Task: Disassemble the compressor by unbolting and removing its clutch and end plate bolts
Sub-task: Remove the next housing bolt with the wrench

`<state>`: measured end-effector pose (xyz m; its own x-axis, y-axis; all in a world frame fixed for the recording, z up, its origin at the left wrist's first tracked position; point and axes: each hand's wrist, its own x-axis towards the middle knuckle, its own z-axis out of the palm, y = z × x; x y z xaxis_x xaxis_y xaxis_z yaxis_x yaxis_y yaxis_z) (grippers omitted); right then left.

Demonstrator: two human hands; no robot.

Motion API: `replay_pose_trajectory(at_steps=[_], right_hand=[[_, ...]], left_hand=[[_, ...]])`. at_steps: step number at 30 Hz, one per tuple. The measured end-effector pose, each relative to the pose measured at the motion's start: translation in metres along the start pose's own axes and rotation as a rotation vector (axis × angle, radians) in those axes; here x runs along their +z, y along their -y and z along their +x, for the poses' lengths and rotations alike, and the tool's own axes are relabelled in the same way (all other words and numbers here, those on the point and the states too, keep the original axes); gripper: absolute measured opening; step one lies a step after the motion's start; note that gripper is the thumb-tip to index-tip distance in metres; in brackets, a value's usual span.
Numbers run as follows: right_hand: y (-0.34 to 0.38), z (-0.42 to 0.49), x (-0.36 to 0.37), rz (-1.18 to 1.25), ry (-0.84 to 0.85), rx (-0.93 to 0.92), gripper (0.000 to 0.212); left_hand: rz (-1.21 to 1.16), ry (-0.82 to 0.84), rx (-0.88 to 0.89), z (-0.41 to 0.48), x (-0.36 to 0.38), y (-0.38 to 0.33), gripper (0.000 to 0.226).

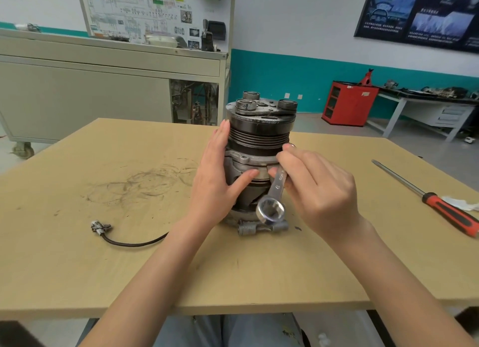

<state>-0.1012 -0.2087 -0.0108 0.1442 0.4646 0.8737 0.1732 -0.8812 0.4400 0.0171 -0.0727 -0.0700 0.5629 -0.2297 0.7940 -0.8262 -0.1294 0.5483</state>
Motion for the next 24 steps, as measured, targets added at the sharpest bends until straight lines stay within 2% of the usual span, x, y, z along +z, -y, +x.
replay_pose_trajectory(at_steps=[4, 10, 12, 14, 16, 18, 21, 24], right_hand=[[-0.006, -0.002, -0.005, 0.061, 0.004, 0.027, 0.021], [-0.015, -0.010, -0.008, 0.323, 0.013, 0.226, 0.034], [-0.010, -0.016, -0.001, 0.543, -0.067, 0.434, 0.029], [-0.009, -0.018, 0.006, 0.884, -0.235, 0.814, 0.025], [-0.023, -0.016, 0.014, 1.276, -0.368, 1.230, 0.030], [-0.043, -0.013, 0.025, 1.569, -0.306, 1.494, 0.032], [-0.059, -0.012, 0.045, 1.842, -0.135, 1.660, 0.028], [-0.067, -0.013, 0.051, 1.991, -0.125, 1.630, 0.027]], left_hand=[[0.006, -0.002, -0.011, -0.001, -0.001, -0.003, 0.084], [-0.005, 0.004, -0.015, 0.000, -0.002, -0.006, 0.081], [-0.007, 0.007, -0.026, 0.000, -0.003, -0.006, 0.081], [-0.008, 0.013, -0.037, -0.001, -0.003, -0.006, 0.081], [-0.003, 0.018, -0.043, -0.001, -0.003, -0.006, 0.082], [-0.004, 0.021, -0.050, -0.001, -0.003, -0.006, 0.082], [-0.004, 0.024, -0.042, -0.001, -0.004, -0.006, 0.082], [-0.002, 0.025, -0.036, -0.001, -0.004, -0.006, 0.082]])
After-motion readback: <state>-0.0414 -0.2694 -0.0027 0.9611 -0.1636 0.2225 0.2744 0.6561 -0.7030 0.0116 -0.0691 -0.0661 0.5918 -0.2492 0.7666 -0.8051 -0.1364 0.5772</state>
